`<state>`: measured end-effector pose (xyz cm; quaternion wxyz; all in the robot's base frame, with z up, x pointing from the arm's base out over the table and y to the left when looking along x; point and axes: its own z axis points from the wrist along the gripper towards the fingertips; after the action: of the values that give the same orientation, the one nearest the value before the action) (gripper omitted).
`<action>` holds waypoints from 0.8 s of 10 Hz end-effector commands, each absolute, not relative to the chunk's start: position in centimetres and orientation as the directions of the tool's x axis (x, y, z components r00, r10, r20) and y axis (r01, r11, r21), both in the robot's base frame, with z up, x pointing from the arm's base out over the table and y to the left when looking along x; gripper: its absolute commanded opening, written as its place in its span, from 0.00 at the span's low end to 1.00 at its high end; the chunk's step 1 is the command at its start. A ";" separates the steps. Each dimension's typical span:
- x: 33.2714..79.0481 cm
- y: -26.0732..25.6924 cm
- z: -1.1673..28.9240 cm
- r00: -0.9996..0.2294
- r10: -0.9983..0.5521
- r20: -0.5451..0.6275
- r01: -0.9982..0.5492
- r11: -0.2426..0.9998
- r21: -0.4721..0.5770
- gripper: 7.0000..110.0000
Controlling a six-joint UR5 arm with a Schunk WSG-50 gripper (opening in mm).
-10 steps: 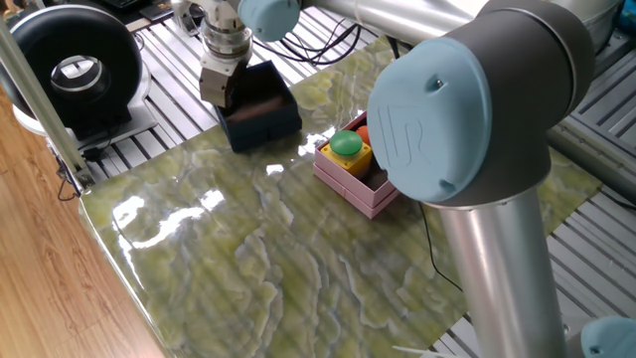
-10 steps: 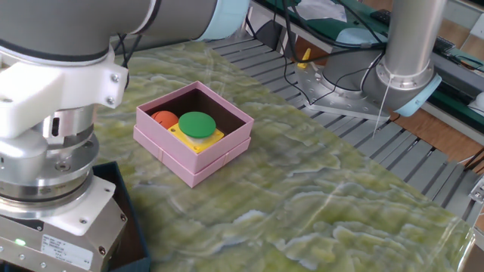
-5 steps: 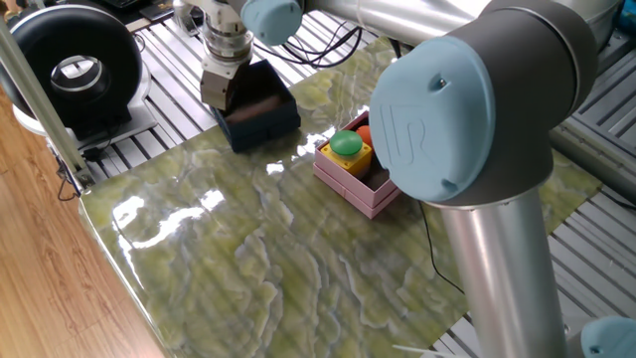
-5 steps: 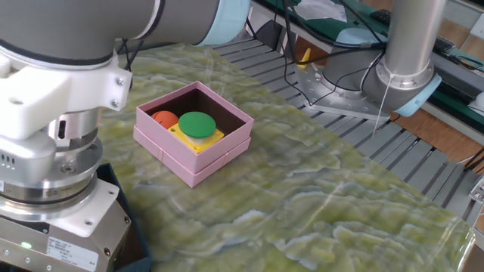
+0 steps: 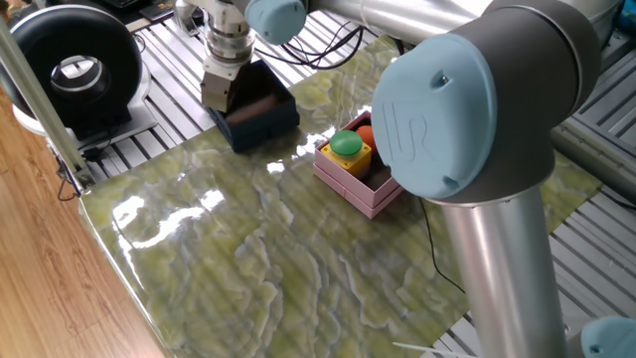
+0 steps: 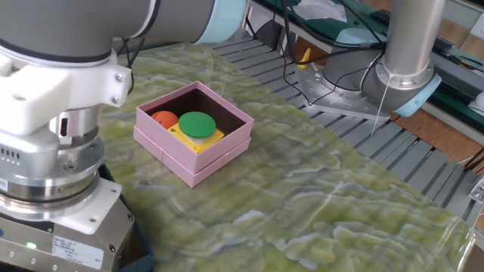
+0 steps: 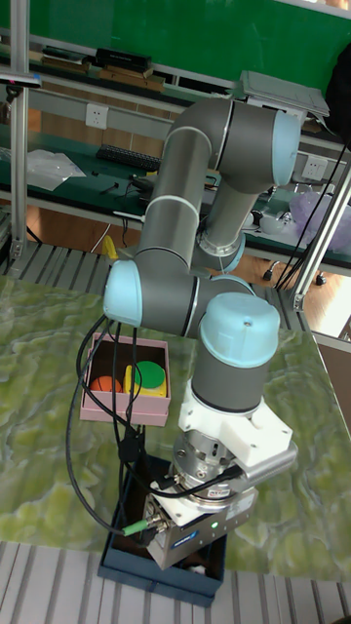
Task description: Move an object from one box to another
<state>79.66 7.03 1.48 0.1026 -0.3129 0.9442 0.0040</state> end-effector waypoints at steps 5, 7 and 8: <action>79.9 8.6 3.2 -0.657 -0.703 -0.271 -0.734 0.679 0.018 0.36; 79.5 9.4 3.0 -0.635 -0.718 -0.284 -0.755 0.655 0.029 0.36; 79.3 9.5 2.9 -0.632 -0.721 -0.284 -0.758 0.652 0.031 0.36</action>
<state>79.51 8.65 2.72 0.1169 -0.3979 0.9082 0.0572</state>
